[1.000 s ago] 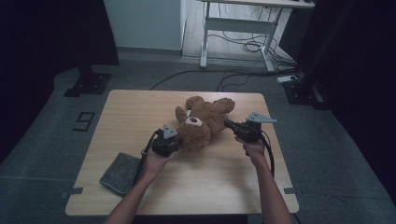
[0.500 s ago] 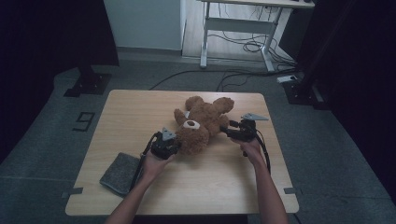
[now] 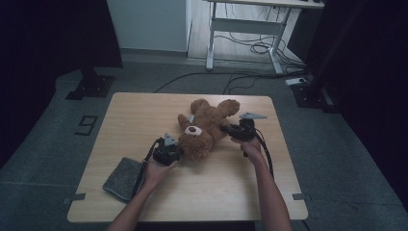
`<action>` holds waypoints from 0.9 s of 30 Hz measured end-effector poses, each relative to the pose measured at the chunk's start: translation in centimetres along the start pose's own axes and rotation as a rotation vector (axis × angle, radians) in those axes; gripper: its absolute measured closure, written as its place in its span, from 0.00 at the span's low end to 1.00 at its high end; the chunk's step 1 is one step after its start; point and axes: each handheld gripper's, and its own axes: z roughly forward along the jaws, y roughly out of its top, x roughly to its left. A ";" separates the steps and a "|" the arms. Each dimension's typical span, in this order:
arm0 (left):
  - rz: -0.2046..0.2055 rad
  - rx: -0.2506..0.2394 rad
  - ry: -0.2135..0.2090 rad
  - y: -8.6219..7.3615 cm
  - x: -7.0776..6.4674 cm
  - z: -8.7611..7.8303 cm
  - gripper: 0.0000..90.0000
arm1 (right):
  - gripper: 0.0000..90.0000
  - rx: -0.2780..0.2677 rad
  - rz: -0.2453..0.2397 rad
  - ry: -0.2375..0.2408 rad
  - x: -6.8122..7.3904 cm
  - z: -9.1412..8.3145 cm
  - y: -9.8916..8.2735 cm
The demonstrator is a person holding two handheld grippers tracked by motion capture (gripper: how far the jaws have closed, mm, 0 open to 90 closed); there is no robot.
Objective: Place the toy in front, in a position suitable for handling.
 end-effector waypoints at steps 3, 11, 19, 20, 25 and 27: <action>-0.001 -0.013 0.003 0.3 -0.1 -0.2 0.81 | 0.84 -0.048 -0.023 0.017 0.7 -0.9 0.5; -0.019 -0.025 0.025 1.0 0.3 -0.4 0.83 | 0.86 -0.146 -0.107 0.072 4.1 -2.8 1.6; -0.047 -0.045 0.029 1.8 1.5 -1.0 0.85 | 0.86 -0.183 -0.151 0.116 6.4 -3.5 2.2; -0.049 -0.045 0.025 1.9 1.6 -1.0 0.85 | 0.86 -0.192 -0.155 0.117 6.6 -3.6 2.3; -0.053 -0.058 0.017 2.5 1.5 -1.1 0.85 | 0.87 -0.234 -0.177 0.146 8.1 -4.2 3.4; -0.051 -0.061 0.017 2.7 1.5 -1.2 0.85 | 0.87 -0.236 -0.189 0.156 8.6 -4.4 3.7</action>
